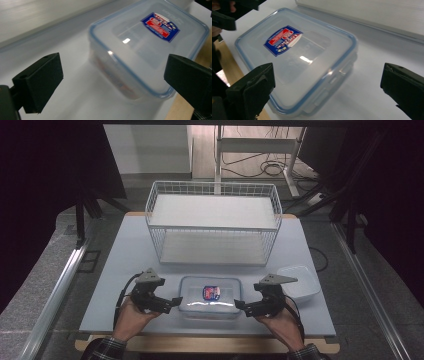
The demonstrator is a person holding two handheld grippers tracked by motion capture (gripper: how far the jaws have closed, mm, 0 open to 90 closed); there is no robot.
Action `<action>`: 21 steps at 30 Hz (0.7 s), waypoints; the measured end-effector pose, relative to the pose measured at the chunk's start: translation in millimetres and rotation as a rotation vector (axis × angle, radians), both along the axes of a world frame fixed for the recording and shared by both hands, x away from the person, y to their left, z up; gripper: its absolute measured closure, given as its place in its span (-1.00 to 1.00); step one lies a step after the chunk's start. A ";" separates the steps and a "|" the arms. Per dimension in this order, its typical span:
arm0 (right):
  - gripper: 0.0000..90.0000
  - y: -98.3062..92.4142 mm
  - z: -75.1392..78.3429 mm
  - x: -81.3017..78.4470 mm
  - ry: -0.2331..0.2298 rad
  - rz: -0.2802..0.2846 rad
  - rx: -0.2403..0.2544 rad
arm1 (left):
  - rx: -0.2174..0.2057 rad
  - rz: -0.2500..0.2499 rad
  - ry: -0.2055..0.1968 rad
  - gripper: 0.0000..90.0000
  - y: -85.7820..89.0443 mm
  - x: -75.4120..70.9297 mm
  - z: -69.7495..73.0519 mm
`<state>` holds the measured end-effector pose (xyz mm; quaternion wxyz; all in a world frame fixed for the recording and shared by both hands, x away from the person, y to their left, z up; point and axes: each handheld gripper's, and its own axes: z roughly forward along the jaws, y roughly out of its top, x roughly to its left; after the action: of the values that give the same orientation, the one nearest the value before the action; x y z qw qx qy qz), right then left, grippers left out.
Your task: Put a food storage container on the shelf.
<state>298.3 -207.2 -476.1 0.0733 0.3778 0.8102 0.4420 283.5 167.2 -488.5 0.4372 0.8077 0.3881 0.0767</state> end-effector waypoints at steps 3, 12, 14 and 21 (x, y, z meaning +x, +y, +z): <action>-0.98 6.8 -1.8 4.3 0.054 0.024 -0.003 | 0.006 -0.043 0.052 -0.98 -15.6 10.7 -6.6; -0.98 19.3 -20.6 20.6 0.194 0.093 0.008 | -0.119 -0.130 0.198 -1.00 -25.3 27.8 -27.5; -1.00 22.1 -24.4 23.9 0.235 0.105 0.035 | -0.163 -0.140 0.257 -1.00 -21.5 29.6 -33.2; -0.73 14.7 -21.4 22.6 0.324 0.085 0.057 | -0.124 -0.140 0.274 -0.84 -18.4 17.9 -25.0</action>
<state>320.8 -192.5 -497.5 -0.0876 0.4114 0.8139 0.4008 301.4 148.8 -513.5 0.4336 0.8071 0.3909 -0.0889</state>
